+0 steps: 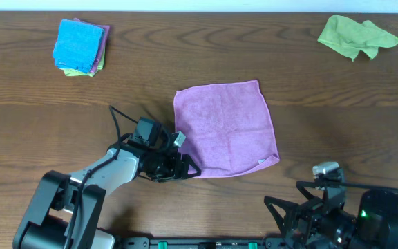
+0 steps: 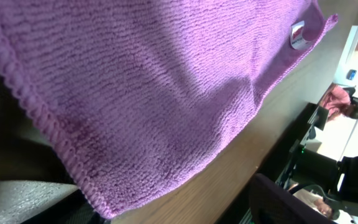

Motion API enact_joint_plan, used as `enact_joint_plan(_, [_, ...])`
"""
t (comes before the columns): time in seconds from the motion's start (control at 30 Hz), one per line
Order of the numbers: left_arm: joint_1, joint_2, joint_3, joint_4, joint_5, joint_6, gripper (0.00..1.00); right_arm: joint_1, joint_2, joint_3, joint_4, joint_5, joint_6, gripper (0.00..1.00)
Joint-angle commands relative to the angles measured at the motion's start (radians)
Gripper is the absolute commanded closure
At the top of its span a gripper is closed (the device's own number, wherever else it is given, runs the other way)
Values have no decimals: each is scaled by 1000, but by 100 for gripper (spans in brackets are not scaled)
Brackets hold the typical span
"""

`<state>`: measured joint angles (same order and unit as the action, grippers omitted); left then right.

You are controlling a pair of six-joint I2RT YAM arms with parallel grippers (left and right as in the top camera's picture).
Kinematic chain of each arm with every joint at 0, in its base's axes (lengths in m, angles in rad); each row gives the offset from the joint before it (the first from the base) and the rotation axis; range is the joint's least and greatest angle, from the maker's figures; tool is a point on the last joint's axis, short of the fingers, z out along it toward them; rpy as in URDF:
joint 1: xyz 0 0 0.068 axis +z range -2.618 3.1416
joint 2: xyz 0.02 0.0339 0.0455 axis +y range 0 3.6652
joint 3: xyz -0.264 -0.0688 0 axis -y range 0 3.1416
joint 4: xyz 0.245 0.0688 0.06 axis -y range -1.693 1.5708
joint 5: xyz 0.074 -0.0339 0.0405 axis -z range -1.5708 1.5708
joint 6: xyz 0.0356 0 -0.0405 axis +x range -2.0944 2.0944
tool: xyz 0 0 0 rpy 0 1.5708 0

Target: Fold the cloth

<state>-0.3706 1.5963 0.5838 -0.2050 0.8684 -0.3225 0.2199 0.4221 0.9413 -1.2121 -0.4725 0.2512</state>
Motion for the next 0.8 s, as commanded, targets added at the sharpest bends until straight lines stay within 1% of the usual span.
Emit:
enact_joint_plan(0.0, [-9, 44, -40, -26, -101, -28, 36, -5, -5, 5, -2, -19, -16, 4])
enact_joint_plan(0.07, [-9, 44, -40, -25, -101, -34, 46, -4, -5, 5, -3, -19, -16, 4])
enact_joint_plan(0.1, [-9, 44, -40, -26, -101, -35, 52, -5, -5, 5, -3, -19, -16, 4])
enact_joint_plan(0.17, [-9, 44, -40, -27, -100, -42, 59, -5, -5, 5, -3, -18, -16, 4])
enact_joint_plan(0.4, [-8, 44, -40, -29, -101, -49, 60, -5, -5, 5, -4, -18, -16, 4])
enact_joint_plan(0.5, [-8, 44, -40, -29, -122, -52, 62, -5, -5, 5, -4, -18, -16, 4])
enact_joint_plan(0.77, [-9, 44, -39, 17, -162, -52, 57, -5, -5, 5, -4, -19, -16, 4])
